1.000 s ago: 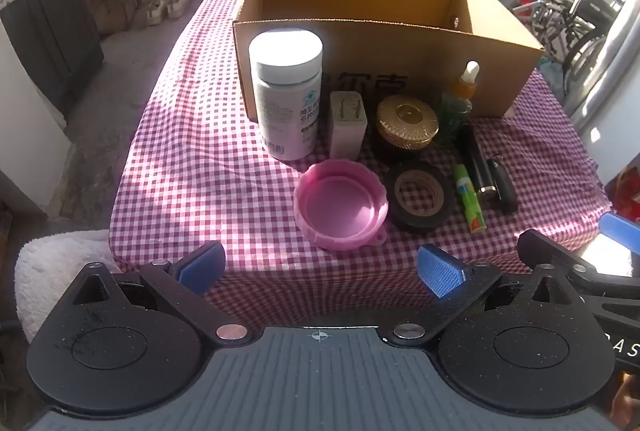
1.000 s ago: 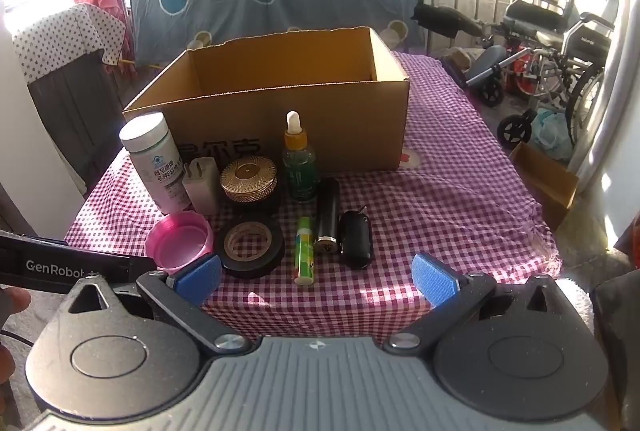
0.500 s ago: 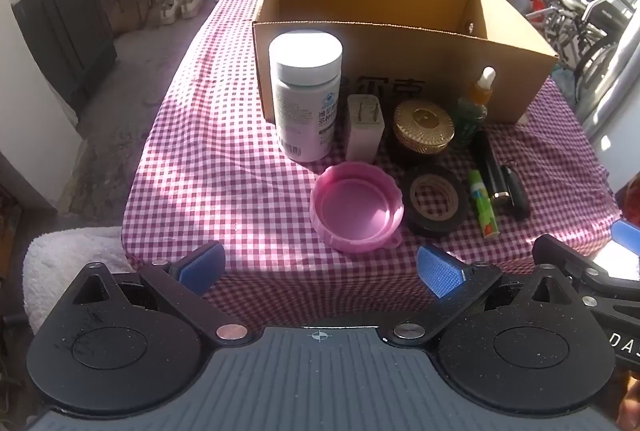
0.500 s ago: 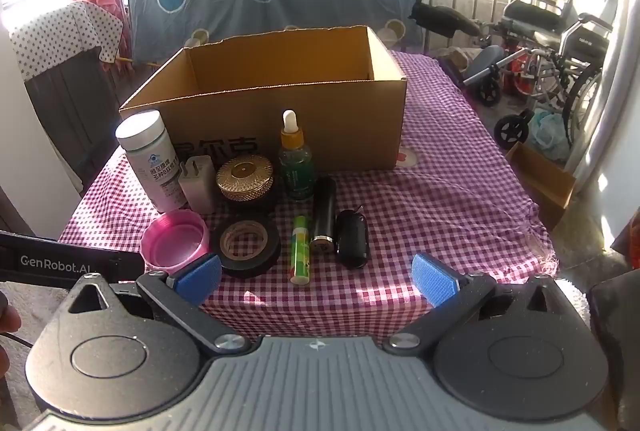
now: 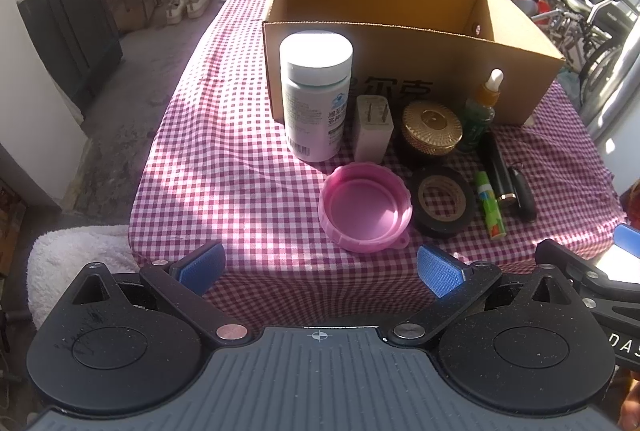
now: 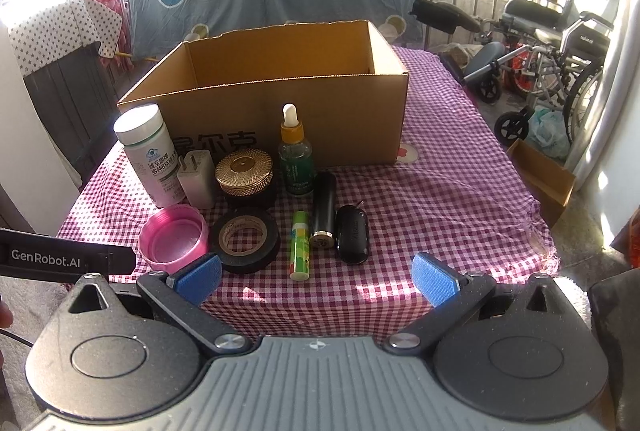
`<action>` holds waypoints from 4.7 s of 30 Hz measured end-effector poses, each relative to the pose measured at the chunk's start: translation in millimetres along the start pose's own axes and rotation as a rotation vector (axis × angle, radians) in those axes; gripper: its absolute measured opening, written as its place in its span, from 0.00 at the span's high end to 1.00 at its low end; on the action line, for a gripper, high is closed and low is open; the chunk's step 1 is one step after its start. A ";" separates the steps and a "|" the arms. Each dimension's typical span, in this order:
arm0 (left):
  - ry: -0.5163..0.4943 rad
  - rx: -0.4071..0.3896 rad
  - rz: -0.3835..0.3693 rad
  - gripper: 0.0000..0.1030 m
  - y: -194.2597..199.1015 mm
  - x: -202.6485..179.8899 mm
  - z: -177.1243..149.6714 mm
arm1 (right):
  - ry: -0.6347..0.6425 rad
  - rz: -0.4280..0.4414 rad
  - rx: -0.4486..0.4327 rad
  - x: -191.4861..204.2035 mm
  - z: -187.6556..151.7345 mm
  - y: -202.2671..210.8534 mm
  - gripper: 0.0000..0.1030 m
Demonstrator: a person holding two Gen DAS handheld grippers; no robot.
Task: Organize rigid objects
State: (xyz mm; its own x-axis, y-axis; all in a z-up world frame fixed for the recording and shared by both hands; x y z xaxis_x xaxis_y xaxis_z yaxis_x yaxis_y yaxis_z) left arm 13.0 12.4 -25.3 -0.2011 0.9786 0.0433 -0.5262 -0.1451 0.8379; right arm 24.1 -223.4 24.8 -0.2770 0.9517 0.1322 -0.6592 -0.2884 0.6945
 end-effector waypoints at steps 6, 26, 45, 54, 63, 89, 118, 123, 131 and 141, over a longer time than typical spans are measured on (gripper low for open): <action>-0.001 -0.001 0.004 0.00 -0.2 -0.1 -0.3 | 0.000 0.000 0.001 0.1 -0.8 0.0 0.00; -0.006 0.003 0.014 0.00 -0.1 -0.7 0.4 | 0.000 0.003 0.000 0.8 -2.1 -0.4 0.00; -0.007 0.003 0.019 0.00 -0.6 -1.6 0.5 | 0.001 0.006 0.000 1.6 -2.9 -1.3 0.00; -0.008 0.001 0.023 0.00 -0.5 -1.0 1.7 | 0.001 0.007 0.001 2.2 -2.9 -1.5 0.00; -0.010 0.002 0.024 0.00 -0.5 -0.7 2.2 | -0.002 0.008 0.002 2.1 -2.2 -1.7 0.00; -0.015 0.001 0.030 0.00 -1.3 -2.2 -0.3 | -0.018 -0.002 -0.010 -5.9 -1.0 -1.2 0.00; -0.345 -0.235 -0.330 0.03 -10.8 -87.8 12.6 | -0.252 0.078 -0.125 -77.6 9.2 -21.5 0.07; -0.416 -0.222 -0.395 0.07 -16.0 -113.0 11.6 | -0.285 0.111 -0.097 -92.6 7.1 -37.1 0.22; -0.526 -0.222 -0.456 0.29 -23.6 -145.6 7.3 | -0.324 0.176 -0.053 -112.9 3.3 -54.8 0.39; -0.585 -0.192 -0.478 0.49 -32.3 -160.7 0.8 | -0.236 0.245 0.035 -102.1 14.1 -84.8 0.53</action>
State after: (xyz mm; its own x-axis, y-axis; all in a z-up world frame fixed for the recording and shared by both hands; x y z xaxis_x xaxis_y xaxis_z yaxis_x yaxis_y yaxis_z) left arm 63.0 -140.1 -58.9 0.5240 0.8513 0.0258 -0.5905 0.3413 0.7313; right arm 118.1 -294.6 -37.6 -0.2523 0.8539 0.4552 -0.5678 -0.5116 0.6449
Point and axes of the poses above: each gripper's, at about its wrist camera, not at the fingertips, and y roughly against the way its jaws point, x to its left, z to its top, the point moved 3 cm from there along -y, roughly the way its jaws point, and after that the axes turned 6 degrees about z, right-handed, at the moved point
